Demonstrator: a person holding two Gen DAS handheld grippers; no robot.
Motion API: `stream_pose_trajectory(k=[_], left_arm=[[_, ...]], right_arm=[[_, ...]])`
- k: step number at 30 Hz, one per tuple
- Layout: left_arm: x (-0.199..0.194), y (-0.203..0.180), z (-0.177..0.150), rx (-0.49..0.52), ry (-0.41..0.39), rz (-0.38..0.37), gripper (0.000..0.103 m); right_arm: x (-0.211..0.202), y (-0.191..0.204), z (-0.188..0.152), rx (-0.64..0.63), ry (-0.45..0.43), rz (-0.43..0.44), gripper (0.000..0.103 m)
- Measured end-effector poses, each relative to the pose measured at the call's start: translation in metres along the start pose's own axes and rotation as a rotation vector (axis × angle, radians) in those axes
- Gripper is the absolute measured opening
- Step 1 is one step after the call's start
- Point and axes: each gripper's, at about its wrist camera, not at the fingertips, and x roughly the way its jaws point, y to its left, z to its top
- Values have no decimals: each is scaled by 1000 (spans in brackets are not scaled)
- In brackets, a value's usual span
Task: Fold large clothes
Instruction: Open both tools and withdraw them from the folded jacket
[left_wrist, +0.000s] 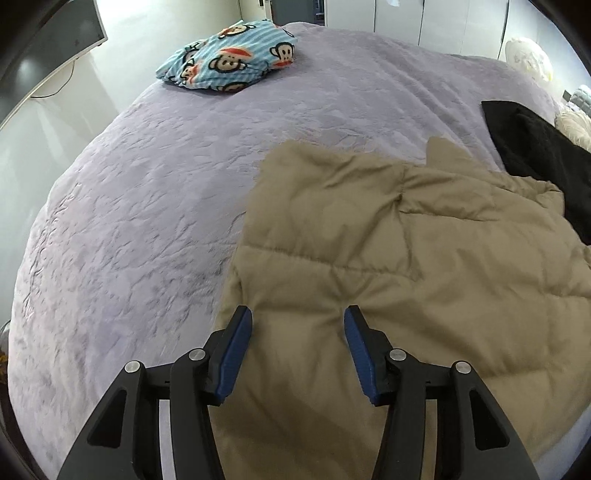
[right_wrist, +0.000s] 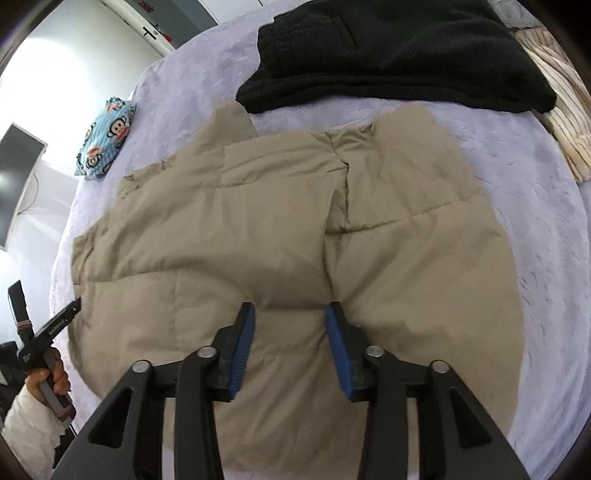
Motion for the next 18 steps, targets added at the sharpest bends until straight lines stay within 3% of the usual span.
stream_pose_trajectory(k=[7, 17, 18], left_arm=[[-30, -1, -31, -31, 38, -20, 54], [-50, -6, -94, -86, 134, -95, 54], [-51, -6, -99, -91, 140, -97, 59]], right_arm=[[-31, -8, -23, 82, -15, 31, 62], [-48, -18, -80, 187, 26, 43, 62], [-47, -17, -84, 195, 31, 44, 62]])
